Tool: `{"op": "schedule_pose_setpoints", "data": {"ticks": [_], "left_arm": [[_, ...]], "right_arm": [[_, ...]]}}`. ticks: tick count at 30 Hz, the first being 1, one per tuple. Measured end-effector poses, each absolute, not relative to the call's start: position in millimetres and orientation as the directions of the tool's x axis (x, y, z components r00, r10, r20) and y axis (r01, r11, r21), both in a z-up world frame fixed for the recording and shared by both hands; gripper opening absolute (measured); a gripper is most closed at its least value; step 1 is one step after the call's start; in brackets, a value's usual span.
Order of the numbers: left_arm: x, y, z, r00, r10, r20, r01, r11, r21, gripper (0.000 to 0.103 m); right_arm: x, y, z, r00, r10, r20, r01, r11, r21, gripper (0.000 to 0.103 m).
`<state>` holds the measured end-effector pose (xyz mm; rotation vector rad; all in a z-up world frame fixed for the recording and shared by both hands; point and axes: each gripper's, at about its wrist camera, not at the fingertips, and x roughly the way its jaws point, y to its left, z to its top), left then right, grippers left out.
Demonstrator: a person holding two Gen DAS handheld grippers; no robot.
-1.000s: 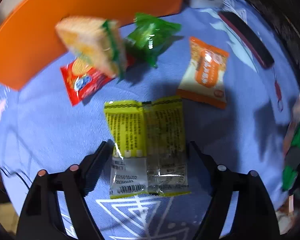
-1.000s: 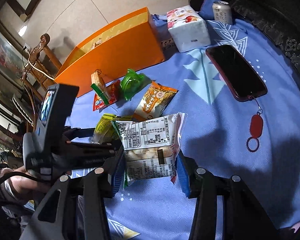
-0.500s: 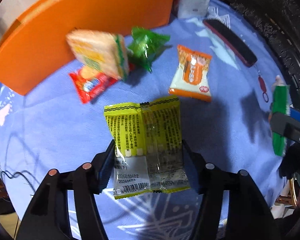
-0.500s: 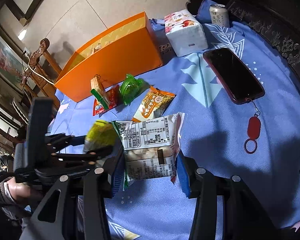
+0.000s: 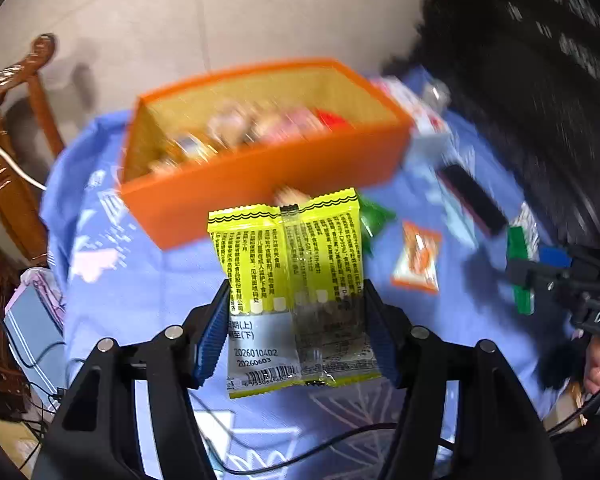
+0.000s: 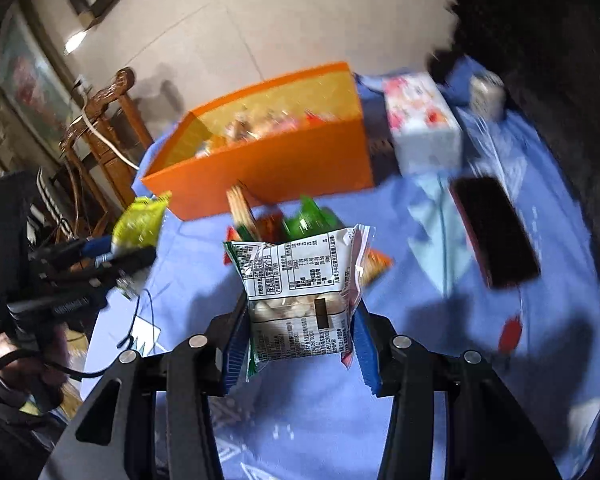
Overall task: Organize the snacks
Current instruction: 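Lift both bags over the orange box and open both grippers to drop them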
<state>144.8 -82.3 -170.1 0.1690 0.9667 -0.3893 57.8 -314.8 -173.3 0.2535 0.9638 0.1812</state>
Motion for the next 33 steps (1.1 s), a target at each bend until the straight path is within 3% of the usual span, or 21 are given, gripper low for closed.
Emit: {"op": "schedule_pose_setpoints", "data": {"ticks": [11,12,13,15,18,21,27,33], "left_arm": [[261,-49,-83,0.654,-0.251,-0.713,0.289,0.955,-0.072,0.062],[276,-51,-77,0.663,-0.250,-0.706,0.287,0.955,-0.069,0.066],[287,-52,-72,0.669,-0.244,-0.702,0.279,0.958,-0.067,0.082],[311,-50,-61,0.696,-0.170,-0.697,0.191,0.980,-0.048,0.099],[317,-36,-58,0.713,-0.184,-0.676,0.142,0.983,-0.118,0.099],[308,-25,-79,0.674,-0.206,-0.709,0.121,0.978,-0.169,0.099],[266,-24,-137,0.570,-0.207,-0.795,0.125,0.978,-0.165,0.099],[229,-34,-185,0.458,-0.229,-0.859,0.162,0.972,-0.172,0.099]], "right_arm": [[190,-273,-67,0.720,0.279,-0.635,-0.218,0.960,0.175,0.050],[204,-270,-60,0.736,0.271,-0.620,-0.218,0.962,0.161,0.054],[214,-268,-56,0.746,0.262,-0.612,-0.214,0.965,0.152,0.066],[232,-266,-46,0.776,0.210,-0.595,-0.176,0.978,0.116,0.070],[230,-271,-43,0.796,0.212,-0.567,-0.172,0.977,0.124,0.071],[216,-282,-66,0.762,0.217,-0.610,-0.151,0.976,0.159,0.072],[176,-295,-134,0.631,0.178,-0.755,-0.073,0.983,0.171,0.072],[121,-302,-193,0.514,0.149,-0.845,0.029,0.981,0.191,0.072]]}}
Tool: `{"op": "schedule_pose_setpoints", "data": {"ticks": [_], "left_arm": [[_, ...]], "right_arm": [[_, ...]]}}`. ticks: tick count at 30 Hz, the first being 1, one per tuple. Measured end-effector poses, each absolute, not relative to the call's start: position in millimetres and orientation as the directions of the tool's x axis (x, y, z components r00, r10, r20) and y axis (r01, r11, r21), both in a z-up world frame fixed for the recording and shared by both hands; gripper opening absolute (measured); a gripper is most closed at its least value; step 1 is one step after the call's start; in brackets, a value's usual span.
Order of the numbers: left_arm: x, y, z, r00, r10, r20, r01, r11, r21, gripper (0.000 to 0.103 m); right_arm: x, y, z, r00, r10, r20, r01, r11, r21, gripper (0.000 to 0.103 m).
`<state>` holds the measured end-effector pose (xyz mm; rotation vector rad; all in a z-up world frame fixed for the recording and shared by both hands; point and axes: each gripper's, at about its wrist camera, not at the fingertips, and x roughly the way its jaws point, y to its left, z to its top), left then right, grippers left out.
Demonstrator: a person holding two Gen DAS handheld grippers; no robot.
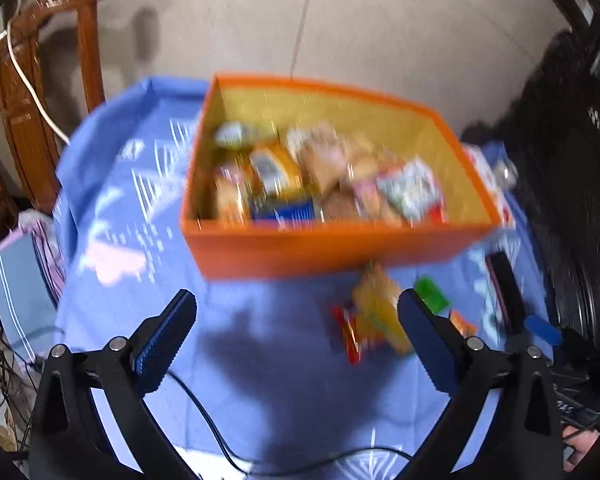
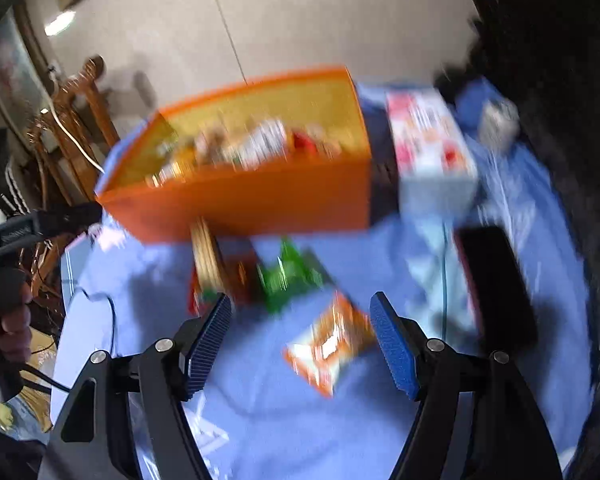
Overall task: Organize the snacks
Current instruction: 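Grasp the orange-brown snack bag with the right gripper while the left gripper grasps a wafer biscuit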
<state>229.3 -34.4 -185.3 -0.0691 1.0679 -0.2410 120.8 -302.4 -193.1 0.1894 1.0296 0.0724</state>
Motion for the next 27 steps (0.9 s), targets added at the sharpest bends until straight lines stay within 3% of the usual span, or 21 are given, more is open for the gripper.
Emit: {"op": "schedule_pose_setpoints", "data": {"ticks": [7,15,20,24,27], "left_arm": [[204,-42,-206,0.387,-0.235,-0.892,0.183,0.967,-0.175,0.099],[205,-53,-205,0.368,-0.232,-0.900,0.187,0.967,-0.173,0.099],[203,-52,-208,0.357,-0.211,-0.910,0.181,0.971,-0.154,0.099],[205,-49,-214,0.344,-0.199,-0.918,0.165,0.975,-0.149,0.099],[208,-52,-218,0.329,-0.210,-0.921,0.162,0.973,-0.164,0.099]], "right_arm": [[105,-290,-217,0.479,0.168,-0.862,0.000,0.982,0.191,0.072],[136,-313,-275,0.385,0.105,-0.917,0.273,0.936,0.222,0.072],[148,-300,-290,0.390,0.016,-0.921,0.303,0.942,0.145,0.074],[145,-287,-291,0.383,-0.102,-0.918,0.269,0.963,0.005,0.048],[136,-293,-290,0.392,-0.087,-0.916,0.245,0.969,0.012,0.041]]}}
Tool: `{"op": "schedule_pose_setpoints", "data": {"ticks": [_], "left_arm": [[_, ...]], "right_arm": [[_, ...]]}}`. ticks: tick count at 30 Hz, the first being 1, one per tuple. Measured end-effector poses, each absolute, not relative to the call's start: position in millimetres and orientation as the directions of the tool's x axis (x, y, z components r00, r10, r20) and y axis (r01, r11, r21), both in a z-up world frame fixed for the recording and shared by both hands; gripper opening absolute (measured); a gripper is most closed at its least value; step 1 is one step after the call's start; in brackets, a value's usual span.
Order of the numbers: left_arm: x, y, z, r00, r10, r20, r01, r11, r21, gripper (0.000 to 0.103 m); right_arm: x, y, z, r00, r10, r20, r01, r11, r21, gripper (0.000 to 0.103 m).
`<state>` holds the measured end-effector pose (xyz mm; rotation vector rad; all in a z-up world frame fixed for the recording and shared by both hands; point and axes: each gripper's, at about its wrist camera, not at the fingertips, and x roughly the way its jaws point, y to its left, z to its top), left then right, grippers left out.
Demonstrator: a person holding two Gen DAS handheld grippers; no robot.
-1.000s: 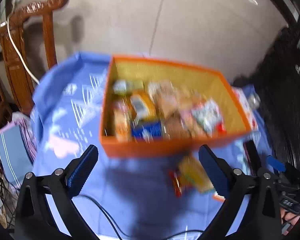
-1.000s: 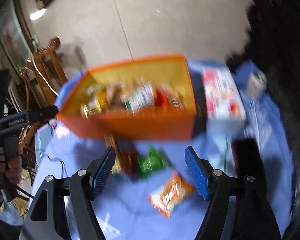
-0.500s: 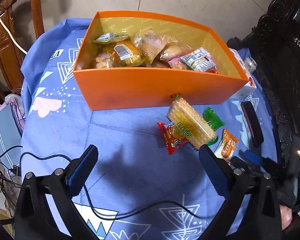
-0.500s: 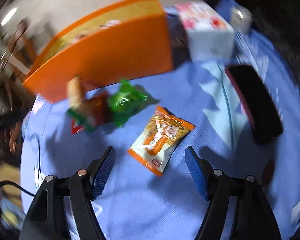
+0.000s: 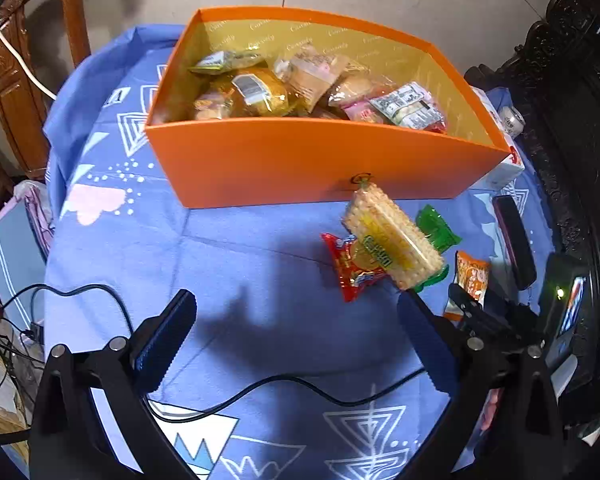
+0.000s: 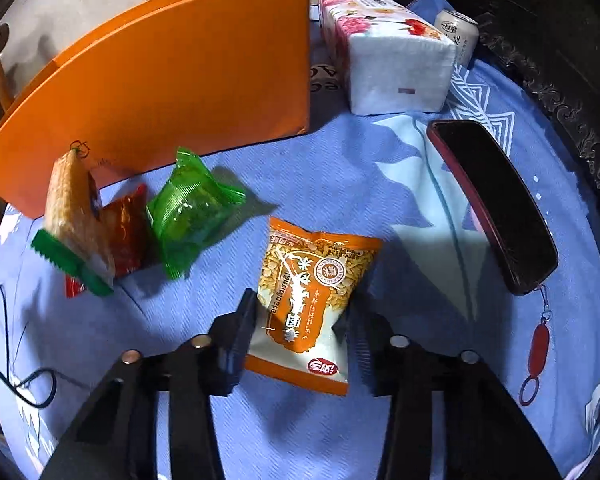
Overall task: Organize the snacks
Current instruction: 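Grasp the orange-brown snack bag with the right gripper while the left gripper grasps a wafer biscuit, then carry both snacks over the orange box and open both grippers to drop them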
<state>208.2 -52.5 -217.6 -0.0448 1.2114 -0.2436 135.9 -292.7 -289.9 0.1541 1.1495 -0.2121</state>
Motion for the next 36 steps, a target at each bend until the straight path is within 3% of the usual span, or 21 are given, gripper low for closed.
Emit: {"op": "schedule_pose_setpoints", "data": {"ticks": [10,15,17,18,19,25,27,36], "left_arm": [[230,-120,-225,0.284,-0.266,-0.921,0.167,0.960,-0.226,0.099],[240,-152,-245,0.260,-0.215,-0.941,0.136,0.973,-0.184,0.097],[244,-161,-257,0.233,-0.188,-0.954,0.141,0.977,-0.159,0.078],[246,-164,-266,0.196,-0.182,-0.964,0.148,0.977,-0.154,0.059],[248,-165,-272,0.169,-0.180,-0.969,0.149,0.977,-0.155,0.049],[240,-155,-279,0.169,-0.177,-0.970,0.163,0.975,-0.149,0.024],[235,-147,-276,0.182,-0.196,-0.963,0.175,0.971,-0.165,0.018],[210,-111,-250,0.252,-0.293,-0.922,0.220,0.946,-0.240,0.018]], "right_arm": [[97,-312,-279,0.408,0.042,-0.912,0.267,0.950,0.163,0.040],[92,-313,-284,0.393,0.078,-0.916,0.263,0.945,0.193,0.040],[91,-310,-284,0.397,0.085,-0.914,0.253,0.947,0.198,0.040],[90,-309,-284,0.400,0.087,-0.912,0.250,0.947,0.200,0.041],[95,-314,-285,0.403,0.088,-0.911,0.248,0.947,0.202,0.041],[94,-320,-284,0.414,0.092,-0.906,0.253,0.944,0.212,0.041],[93,-319,-282,0.420,0.091,-0.903,0.248,0.946,0.210,0.041],[81,-313,-270,0.445,0.080,-0.892,0.232,0.952,0.201,0.041]]}}
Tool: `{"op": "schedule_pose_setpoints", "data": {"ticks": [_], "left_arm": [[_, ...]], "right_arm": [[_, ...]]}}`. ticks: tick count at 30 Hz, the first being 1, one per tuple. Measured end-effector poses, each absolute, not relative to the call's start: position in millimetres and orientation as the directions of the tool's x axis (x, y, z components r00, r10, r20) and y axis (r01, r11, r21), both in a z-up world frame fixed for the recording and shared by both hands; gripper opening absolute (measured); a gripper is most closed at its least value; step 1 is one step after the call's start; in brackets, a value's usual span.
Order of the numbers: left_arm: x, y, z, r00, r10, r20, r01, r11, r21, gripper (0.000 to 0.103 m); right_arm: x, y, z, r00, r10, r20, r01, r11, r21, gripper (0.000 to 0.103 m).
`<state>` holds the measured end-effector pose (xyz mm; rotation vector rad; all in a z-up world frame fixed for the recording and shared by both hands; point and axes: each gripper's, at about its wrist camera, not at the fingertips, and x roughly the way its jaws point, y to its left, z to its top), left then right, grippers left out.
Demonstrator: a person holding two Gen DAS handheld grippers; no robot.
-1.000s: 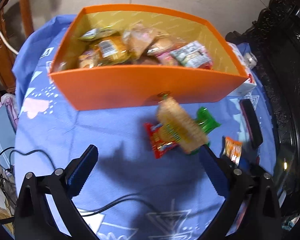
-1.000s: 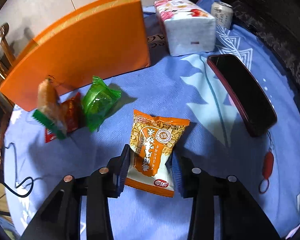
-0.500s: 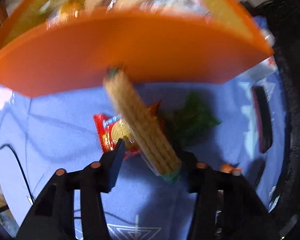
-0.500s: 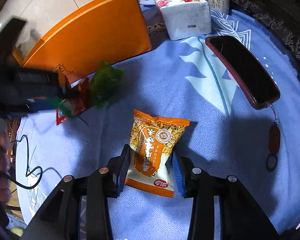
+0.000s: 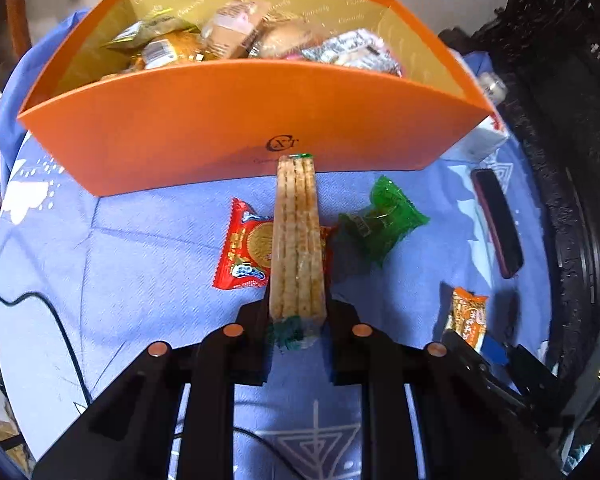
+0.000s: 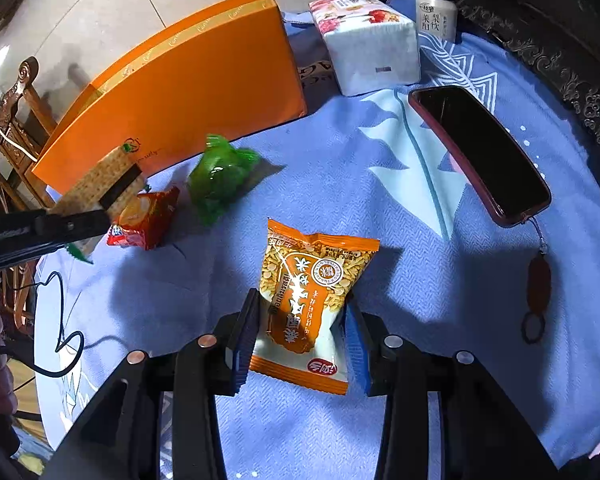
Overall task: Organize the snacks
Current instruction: 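Carry both snacks over the orange box and open both grippers to drop them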
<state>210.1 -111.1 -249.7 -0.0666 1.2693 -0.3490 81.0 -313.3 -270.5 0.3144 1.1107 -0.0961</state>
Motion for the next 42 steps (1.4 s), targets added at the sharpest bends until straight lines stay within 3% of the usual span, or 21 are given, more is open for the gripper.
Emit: {"op": "schedule_pose_setpoints", "data": {"ticks": [12,18,23,29,31,32,33,34,35,37,42], "left_arm": [[180,-72,-195,0.360,-0.383,-0.850,0.261,0.917,-0.303,0.018],[178,-59,-140,0.490,-0.396,-0.776,0.309,0.912,-0.270,0.018],[207,-50,-94,0.590,-0.384,-0.710,0.319,0.919,-0.232,0.018],[267,-55,-65,0.652,-0.313,-0.691,0.283,0.945,-0.162,0.018],[287,-57,-65,0.659,-0.277,-0.700,0.264,0.956,-0.130,0.020],[301,-59,-68,0.655,-0.235,-0.718,0.236,0.967,-0.101,0.029],[313,-60,-71,0.645,-0.188,-0.740,0.201,0.977,-0.073,0.067],[317,-59,-71,0.644,-0.147,-0.750,0.165,0.985,-0.052,0.093],[319,-55,-69,0.669,-0.098,-0.737,0.111,0.993,-0.031,0.094],[315,-51,-65,0.703,-0.090,-0.705,0.094,0.995,-0.033,0.095],[308,-51,-69,0.695,-0.077,-0.715,0.097,0.995,-0.013,0.095]], "right_arm": [[68,-302,-234,0.515,0.062,-0.855,0.178,0.968,0.177,0.041],[79,-297,-179,0.607,0.084,-0.790,0.126,0.972,0.200,0.041],[117,-286,-121,0.706,0.121,-0.698,0.045,0.976,0.215,0.041],[187,-269,-65,0.788,0.145,-0.598,-0.035,0.981,0.192,0.041],[212,-264,-57,0.796,0.159,-0.585,-0.061,0.981,0.183,0.045],[225,-261,-55,0.792,0.167,-0.587,-0.075,0.981,0.177,0.052],[235,-259,-55,0.785,0.148,-0.602,-0.067,0.986,0.154,0.068],[241,-258,-55,0.787,0.117,-0.606,-0.045,0.990,0.134,0.072],[242,-257,-53,0.791,0.105,-0.602,-0.034,0.991,0.128,0.073],[236,-255,-57,0.783,0.131,-0.608,-0.053,0.988,0.145,0.086],[212,-250,-76,0.754,0.117,-0.646,-0.050,0.991,0.121,0.087]]}}
